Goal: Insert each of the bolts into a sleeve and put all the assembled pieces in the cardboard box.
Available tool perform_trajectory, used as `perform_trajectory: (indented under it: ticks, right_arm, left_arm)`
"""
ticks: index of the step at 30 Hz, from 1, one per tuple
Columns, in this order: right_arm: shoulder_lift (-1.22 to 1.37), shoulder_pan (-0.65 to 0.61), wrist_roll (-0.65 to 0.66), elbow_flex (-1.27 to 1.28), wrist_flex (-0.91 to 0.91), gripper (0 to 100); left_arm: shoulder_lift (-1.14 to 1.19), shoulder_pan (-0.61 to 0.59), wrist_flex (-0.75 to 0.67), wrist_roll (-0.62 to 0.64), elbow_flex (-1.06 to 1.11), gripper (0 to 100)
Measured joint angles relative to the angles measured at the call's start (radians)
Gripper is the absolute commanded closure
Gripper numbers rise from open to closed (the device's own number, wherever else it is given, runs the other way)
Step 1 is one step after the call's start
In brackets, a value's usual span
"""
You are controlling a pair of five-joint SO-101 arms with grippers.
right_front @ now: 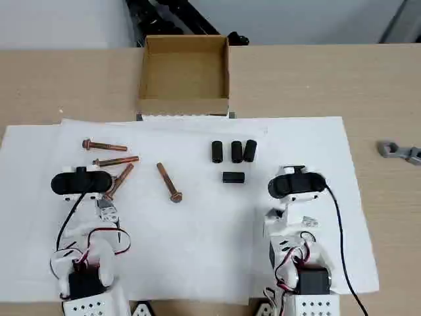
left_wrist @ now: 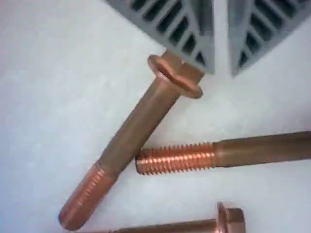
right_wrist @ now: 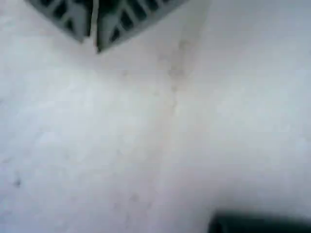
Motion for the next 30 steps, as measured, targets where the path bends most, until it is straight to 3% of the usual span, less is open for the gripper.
perform_trajectory:
  ticks: [5, 30]
  right_arm:
    - [-0.005, 0.000, 0.041, -0.166, 0.069, 99.5]
    - [-0.008, 0.000, 0.043, -0.143, 0.074, 99.5]
  left_arm:
    - [-0.002, -0.002, 0.051, -0.002, -0.229, 100]
    - [-0.002, 0.000, 0.069, -0.002, -0.133, 100]
